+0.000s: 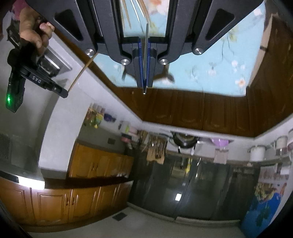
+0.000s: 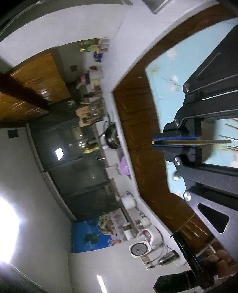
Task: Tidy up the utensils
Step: 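Carry knife and chopsticks over the wooden holder and open both tools to drop them in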
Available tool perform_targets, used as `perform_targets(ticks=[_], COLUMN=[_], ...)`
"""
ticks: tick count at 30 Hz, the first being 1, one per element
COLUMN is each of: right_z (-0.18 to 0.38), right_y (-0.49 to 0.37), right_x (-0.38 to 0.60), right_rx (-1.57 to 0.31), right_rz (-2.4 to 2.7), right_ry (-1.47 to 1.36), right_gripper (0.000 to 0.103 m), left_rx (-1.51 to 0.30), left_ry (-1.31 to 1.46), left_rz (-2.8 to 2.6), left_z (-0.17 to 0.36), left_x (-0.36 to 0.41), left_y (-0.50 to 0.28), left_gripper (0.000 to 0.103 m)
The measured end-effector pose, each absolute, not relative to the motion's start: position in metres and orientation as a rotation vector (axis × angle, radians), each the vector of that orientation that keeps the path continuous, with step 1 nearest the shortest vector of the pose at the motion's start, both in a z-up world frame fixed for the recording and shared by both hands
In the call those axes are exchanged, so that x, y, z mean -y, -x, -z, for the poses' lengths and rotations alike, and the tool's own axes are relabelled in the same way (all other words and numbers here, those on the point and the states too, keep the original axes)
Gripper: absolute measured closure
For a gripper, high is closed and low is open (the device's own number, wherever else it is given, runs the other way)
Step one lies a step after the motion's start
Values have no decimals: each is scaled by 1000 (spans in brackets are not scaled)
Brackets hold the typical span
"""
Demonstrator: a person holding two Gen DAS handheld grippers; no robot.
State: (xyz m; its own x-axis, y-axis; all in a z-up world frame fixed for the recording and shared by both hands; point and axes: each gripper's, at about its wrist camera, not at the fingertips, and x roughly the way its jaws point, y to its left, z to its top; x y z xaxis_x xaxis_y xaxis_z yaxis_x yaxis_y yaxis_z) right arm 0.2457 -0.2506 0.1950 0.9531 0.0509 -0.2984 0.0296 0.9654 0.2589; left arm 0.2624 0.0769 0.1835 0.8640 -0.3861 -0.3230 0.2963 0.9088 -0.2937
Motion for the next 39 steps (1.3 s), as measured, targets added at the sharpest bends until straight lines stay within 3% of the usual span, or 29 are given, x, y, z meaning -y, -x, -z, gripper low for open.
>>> perform_targets(ticks=[9, 23, 39], right_z=[-208, -124, -112], right_y=[-305, -345, -349], right_x=[254, 256, 260], right_rx=[-242, -334, -381], right_rz=[43, 85, 84], right_ry=[-241, -268, -278], right_gripper=[99, 99, 98], left_rx=[-292, -395, -421], left_ry=[198, 281, 276], left_rz=[308, 237, 232], left_z=[-181, -79, -85], left_x=[-61, -25, -27], left_y=[-324, -412, -443], left_gripper=[102, 102, 102])
